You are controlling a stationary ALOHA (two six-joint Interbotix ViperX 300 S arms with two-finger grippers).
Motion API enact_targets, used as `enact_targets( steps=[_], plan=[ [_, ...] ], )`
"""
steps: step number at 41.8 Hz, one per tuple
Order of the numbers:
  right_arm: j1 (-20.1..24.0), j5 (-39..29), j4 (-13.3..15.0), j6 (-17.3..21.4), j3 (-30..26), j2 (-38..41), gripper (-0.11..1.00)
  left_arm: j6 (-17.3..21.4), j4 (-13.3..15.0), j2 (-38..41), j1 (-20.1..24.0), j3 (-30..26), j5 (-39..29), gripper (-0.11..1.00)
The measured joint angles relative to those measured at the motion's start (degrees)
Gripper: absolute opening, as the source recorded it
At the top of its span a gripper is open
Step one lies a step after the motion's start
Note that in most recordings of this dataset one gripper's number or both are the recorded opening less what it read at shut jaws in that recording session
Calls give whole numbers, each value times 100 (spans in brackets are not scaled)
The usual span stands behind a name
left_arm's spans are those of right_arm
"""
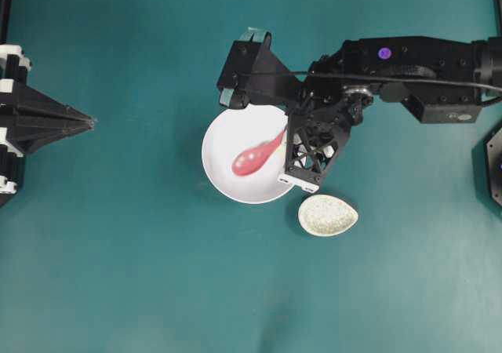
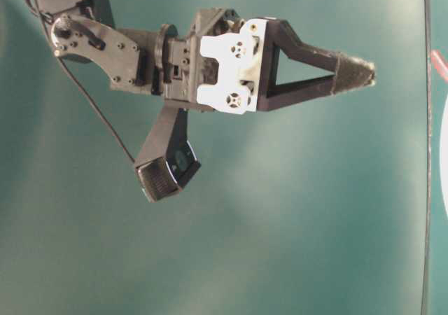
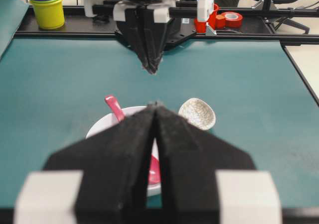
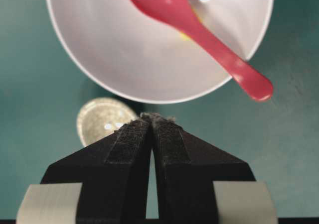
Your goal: Scoop the yellow hexagonal prism block from the bowl with a spoon using the right arm.
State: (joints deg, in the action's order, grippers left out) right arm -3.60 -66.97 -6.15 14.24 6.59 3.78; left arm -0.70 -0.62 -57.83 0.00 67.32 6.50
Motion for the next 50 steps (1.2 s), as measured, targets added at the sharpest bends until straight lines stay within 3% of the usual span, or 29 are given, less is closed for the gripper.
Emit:
enact_targets(
  steps=[12,16,22,28,39,43,50],
  plan=[
    [-18,35,105,-88,18,0,2,0,-9,0,0,0,0,0],
    [-18,79,272,-132,44,0,2,0,0,0,0,0,9,0],
    [-18,176,747,-290,53,0,2,0,0,0,0,0,0,0],
    [-26,255,1143,-888,97,0,2,0,-9,0,0,0,-26,0],
    [-26,721,1178,-2224,352,0,3,0,0,0,0,9,-9,0],
    [-26,765,1187,-2566,492,0,16,-9,0,0,0,0,-26,0],
    [-18,817,1274,-3041,747,0,53,0,-9,0,0,0,-9,0]
  ],
)
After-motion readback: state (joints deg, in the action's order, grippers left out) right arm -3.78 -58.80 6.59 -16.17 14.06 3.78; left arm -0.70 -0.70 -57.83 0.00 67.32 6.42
